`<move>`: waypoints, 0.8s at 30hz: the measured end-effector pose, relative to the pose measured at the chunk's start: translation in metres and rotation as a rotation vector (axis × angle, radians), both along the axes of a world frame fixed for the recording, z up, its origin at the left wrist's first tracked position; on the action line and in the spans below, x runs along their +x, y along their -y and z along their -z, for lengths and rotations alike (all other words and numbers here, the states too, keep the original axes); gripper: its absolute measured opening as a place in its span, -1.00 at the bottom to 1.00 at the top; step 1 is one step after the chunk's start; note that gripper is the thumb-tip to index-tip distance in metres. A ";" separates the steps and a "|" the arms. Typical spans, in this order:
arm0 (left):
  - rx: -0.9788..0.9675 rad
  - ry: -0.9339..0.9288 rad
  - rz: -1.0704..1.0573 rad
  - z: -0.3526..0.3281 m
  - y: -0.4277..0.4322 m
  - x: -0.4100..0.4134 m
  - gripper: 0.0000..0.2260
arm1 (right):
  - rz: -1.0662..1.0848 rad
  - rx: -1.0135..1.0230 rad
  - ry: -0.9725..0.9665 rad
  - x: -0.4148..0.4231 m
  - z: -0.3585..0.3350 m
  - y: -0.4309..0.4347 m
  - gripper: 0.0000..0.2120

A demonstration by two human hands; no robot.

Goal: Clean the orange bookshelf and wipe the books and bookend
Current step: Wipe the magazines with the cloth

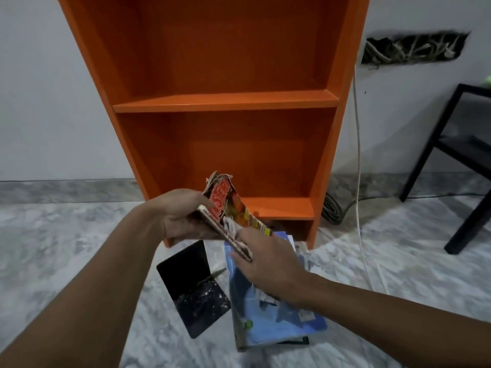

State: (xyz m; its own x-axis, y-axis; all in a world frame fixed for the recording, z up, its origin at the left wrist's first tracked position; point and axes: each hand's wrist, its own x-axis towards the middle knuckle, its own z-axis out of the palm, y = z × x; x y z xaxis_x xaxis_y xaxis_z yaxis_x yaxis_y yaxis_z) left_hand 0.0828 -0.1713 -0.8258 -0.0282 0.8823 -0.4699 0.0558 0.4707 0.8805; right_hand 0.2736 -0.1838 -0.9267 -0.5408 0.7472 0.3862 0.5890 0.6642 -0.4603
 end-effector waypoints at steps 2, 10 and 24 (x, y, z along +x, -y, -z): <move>0.016 -0.049 0.016 0.017 0.004 -0.013 -0.90 | -0.107 -0.158 -0.015 0.002 0.010 0.000 -0.75; 0.040 0.028 0.004 0.054 -0.003 -0.038 -0.85 | -0.276 -0.123 -0.362 -0.032 0.022 -0.002 -0.88; 0.093 0.451 -0.330 0.131 0.021 -0.007 -0.74 | -0.141 -0.211 -0.292 -0.074 0.089 -0.028 -0.53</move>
